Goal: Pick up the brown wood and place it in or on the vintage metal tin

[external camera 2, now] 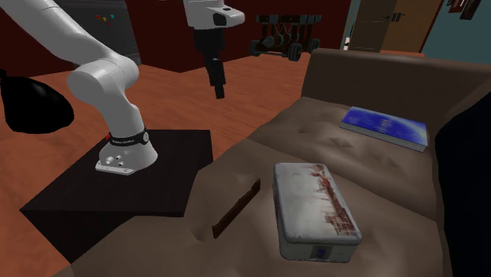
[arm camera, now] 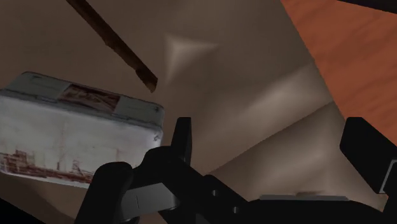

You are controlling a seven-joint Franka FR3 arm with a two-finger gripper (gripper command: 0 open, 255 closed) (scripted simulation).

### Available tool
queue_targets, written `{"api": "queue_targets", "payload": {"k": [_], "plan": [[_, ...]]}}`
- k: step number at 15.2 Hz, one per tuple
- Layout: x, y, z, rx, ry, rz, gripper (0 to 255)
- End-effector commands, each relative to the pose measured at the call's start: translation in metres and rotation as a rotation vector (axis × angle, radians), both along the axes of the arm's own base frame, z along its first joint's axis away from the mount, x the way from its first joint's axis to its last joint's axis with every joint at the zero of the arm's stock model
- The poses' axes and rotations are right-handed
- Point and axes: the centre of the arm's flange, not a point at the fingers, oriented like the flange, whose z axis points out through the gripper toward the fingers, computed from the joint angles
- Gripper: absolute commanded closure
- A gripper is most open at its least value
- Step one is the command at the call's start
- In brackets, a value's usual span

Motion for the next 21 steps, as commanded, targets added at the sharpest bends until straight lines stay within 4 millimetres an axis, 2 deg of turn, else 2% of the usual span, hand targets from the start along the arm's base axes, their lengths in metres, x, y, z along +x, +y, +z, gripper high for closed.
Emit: {"api": "queue_targets", "payload": {"k": [1, 10, 20, 21], "plan": [[0.004, -0.01, -0.024, -0.016, 0.006, 0.062, 0], [0.037, -0.063, -0.121, -0.084, 0.035, 0.32, 0], [0.086, -0.117, -0.226, -0.159, 0.068, 0.608, 0], [0.089, -0.12, -0.231, -0.162, 0.07, 0.622, 0]]}}
